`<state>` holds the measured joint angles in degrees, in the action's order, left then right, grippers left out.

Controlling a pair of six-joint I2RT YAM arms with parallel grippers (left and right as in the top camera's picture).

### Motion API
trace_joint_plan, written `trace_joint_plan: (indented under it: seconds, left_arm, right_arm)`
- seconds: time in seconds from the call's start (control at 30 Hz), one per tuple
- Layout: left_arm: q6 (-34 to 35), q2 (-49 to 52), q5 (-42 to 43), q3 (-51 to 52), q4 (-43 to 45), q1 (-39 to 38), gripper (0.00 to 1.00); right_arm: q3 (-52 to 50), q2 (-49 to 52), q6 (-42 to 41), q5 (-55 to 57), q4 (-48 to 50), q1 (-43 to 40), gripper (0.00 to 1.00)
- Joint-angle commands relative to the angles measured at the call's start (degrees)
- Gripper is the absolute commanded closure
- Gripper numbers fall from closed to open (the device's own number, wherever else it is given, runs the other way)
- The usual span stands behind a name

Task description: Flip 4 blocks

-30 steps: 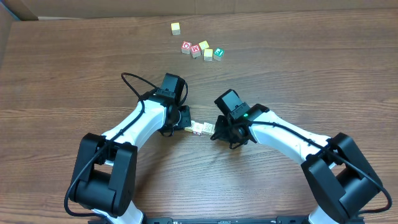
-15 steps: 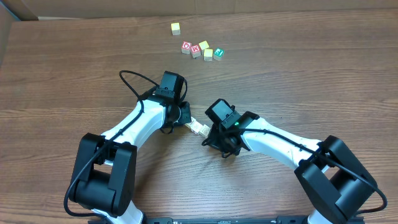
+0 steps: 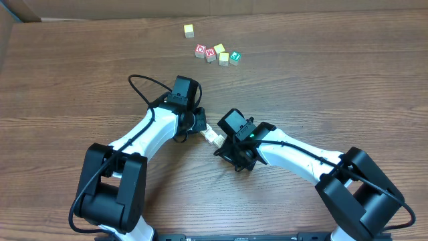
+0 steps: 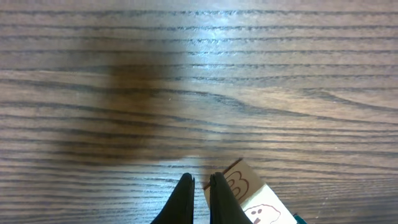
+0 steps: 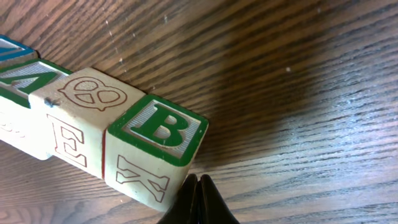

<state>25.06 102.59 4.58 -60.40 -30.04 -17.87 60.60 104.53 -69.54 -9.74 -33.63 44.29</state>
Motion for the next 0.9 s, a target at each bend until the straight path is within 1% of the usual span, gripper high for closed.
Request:
trace_joint_plan:
  seconds: [0.0,0.27,0.53,0.67,0.87]
  left_arm:
    - [-0.83,0.92,4.04,0.31,0.35,-0.96,0.96]
    - [-0.63,1.20,4.07,0.31,1.31,-0.96,0.96]
    - [-0.63,4.57,4.72,0.28,2.95,-0.96,0.96]
    - [-0.63,4.55,5.62,0.17,3.65,-0.87,0.96]
    - [-0.63,4.57,5.62,0.17,4.09,-0.92,0.96]
  right_arm:
    - [0.48,0.28,-1.42,-0.24,1.68,0.39,0.96]
    - [0.48,0.28,-4.79,-0.35,2.10,1.60,0.96]
    - [0.48,0.28,-10.99,1.09,2.29,4.04,0.96]
    - [0.48,0.28,-14.34,1.11,2.43,5.16,0.96]
    - [0.48,0.28,-14.99,1.33,4.17,6.19,0.96]
